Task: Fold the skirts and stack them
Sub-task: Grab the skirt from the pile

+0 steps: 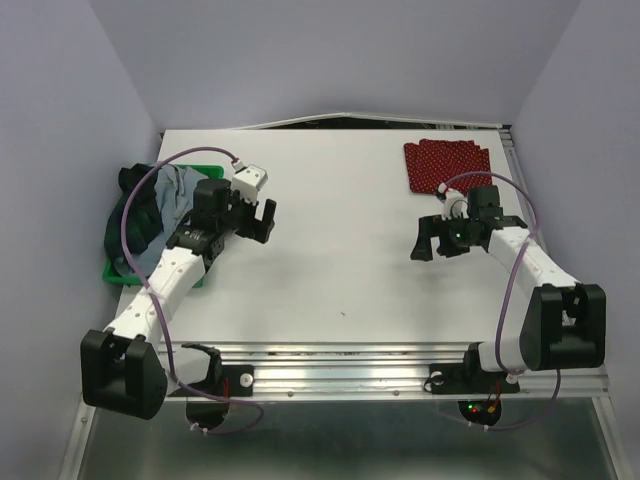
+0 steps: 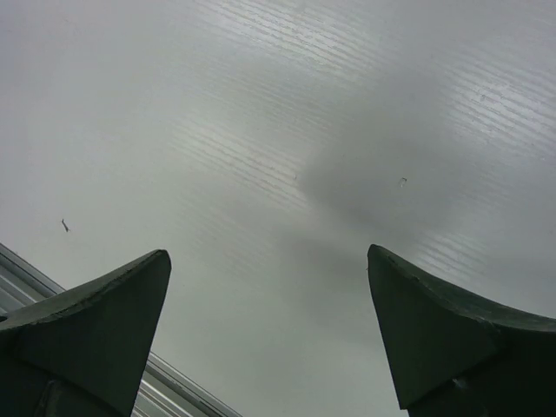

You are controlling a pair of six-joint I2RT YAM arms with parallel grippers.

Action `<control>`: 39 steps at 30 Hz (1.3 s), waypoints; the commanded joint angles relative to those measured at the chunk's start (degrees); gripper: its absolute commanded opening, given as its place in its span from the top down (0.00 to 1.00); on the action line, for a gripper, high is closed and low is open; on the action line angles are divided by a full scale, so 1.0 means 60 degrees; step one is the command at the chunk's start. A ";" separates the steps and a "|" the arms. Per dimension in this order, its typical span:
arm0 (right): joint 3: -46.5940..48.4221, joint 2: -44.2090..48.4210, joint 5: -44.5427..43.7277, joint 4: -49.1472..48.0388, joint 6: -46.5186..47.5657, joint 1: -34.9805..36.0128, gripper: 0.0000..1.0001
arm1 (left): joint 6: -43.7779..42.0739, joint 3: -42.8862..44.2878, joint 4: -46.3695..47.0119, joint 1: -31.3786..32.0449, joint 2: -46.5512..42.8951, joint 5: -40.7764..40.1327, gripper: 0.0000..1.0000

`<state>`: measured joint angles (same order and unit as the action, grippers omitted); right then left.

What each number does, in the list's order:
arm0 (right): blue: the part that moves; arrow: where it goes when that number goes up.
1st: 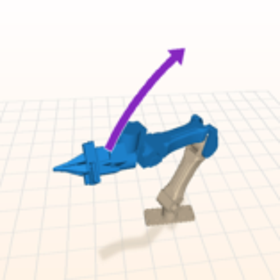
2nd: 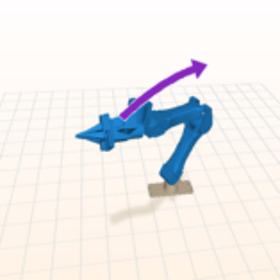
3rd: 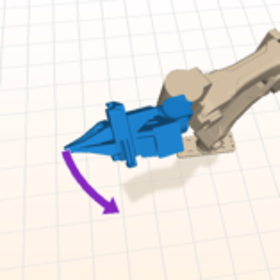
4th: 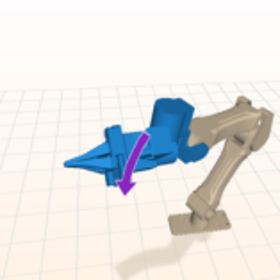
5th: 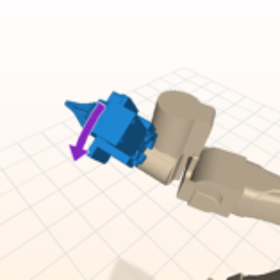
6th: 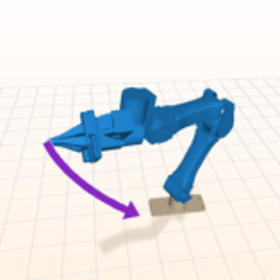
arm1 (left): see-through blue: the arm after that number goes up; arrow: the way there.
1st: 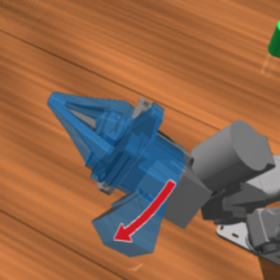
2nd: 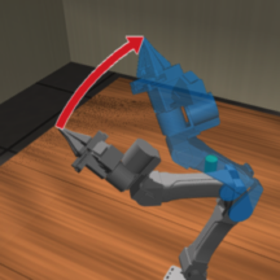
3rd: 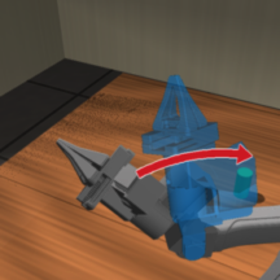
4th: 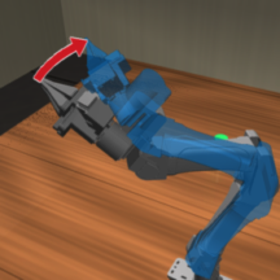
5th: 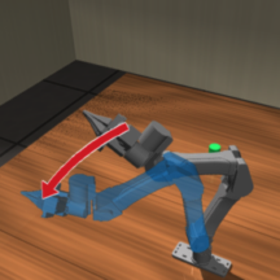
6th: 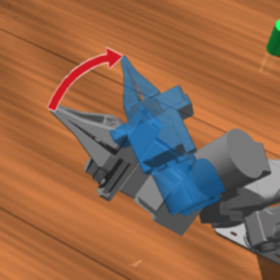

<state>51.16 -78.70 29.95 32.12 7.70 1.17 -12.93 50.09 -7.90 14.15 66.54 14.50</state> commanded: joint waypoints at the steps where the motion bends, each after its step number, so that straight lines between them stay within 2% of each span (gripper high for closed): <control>1: -0.0045 0.0357 -0.0070 -0.0329 -0.0039 -0.0034 0.00 | 0.0148 0.0324 0.0219 0.0029 -0.0060 -0.0146 0.01; 10: -0.0030 0.0269 -0.0056 -0.0329 -0.0054 -0.0034 0.00 | 0.0002 0.0398 -0.0001 0.0043 -0.0324 0.0351 0.01; 15: -0.0045 0.0255 -0.0041 -0.0329 -0.0039 -0.0034 0.00 | 0.0205 0.0646 -0.0031 0.0014 -0.0237 0.0104 0.01; 19: -0.0001 0.0153 -0.0012 -0.0329 -0.0053 -0.0034 0.00 | 0.0309 0.2444 -0.0747 -0.0219 0.0451 -0.0029 0.01; 24: 0.0043 0.0006 0.0032 -0.0314 -0.0083 -0.0034 0.00 | 0.0089 0.5195 -0.1902 -0.1127 0.2001 -0.0191 0.02; 28: 0.0043 -0.0038 0.0046 -0.0329 -0.0112 -0.0034 0.00 | 0.0206 0.6779 -0.2810 -0.2267 0.2853 0.0145 0.04; 31: 0.0072 -0.0067 0.0090 -0.0329 -0.0185 -0.0034 0.00 | 0.0119 0.7412 -0.3237 -0.3322 0.3542 -0.0130 0.06; 39: 0.0292 -0.0346 0.0208 -0.0285 -0.0273 -0.0034 0.00 | -0.0585 0.7239 -0.3401 -0.4219 0.5196 -0.0878 0.10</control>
<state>51.16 -80.03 30.20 32.08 6.63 1.17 -14.20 93.78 -26.57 -10.31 95.31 11.42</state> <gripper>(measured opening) 0.999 0.922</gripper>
